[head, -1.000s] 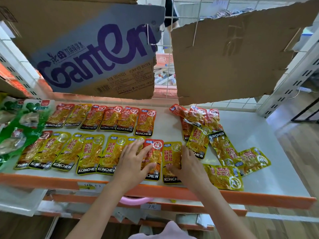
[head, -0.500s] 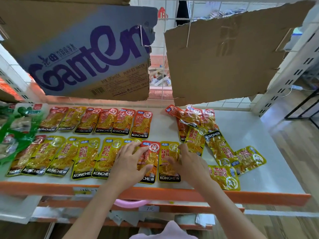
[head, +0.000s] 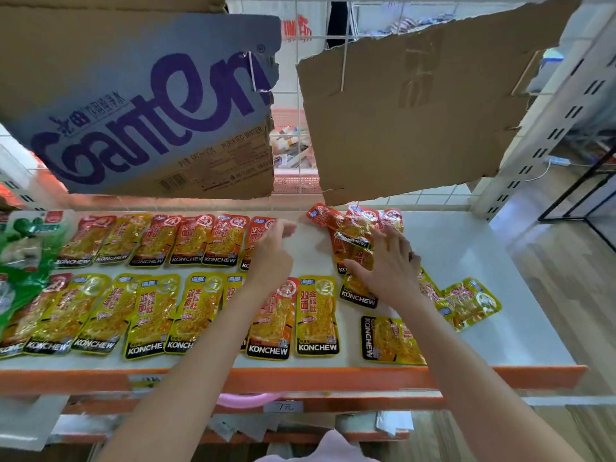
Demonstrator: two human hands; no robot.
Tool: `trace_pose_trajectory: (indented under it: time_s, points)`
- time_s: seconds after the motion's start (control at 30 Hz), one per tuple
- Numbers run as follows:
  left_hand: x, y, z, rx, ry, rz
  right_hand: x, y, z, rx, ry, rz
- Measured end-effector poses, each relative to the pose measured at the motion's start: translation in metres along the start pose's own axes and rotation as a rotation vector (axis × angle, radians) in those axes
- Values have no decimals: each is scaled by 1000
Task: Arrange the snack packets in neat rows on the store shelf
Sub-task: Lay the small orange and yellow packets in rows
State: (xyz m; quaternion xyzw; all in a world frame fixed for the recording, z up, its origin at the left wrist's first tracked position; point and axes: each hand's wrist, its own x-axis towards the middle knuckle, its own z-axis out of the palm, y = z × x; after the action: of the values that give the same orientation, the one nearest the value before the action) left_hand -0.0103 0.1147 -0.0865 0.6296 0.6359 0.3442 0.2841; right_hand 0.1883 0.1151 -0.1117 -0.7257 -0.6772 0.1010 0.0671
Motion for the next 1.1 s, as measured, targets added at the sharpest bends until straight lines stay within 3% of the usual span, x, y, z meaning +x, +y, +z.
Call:
trace_pose_trajectory:
  time_s: [0.1, 0.27, 0.4, 0.6, 0.7, 0.83, 0.93, 1.1]
  points:
    - [26, 0, 1, 102, -67, 125, 4, 8, 8, -19, -46, -18]
    - [44, 3, 35, 277, -473, 334, 6, 16, 7, -29, -38, -45]
    - [43, 6, 56, 383, -473, 385, 7, 30, 3, -27, -52, -41]
    - [39, 15, 62, 300, -463, 437, 11, 67, -12, 23, -125, -91]
    - [39, 19, 64, 191, -349, 289, 13, 75, -21, 80, -150, -95]
    - [48, 29, 69, 401, 91, -37, 20, 56, -28, 158, -63, -39]
    - [55, 35, 74, 433, 39, -309, 29, 38, -25, 161, -26, 18]
    - [53, 32, 86, 546, 8, -306, 40, 21, -22, 101, -27, 204]
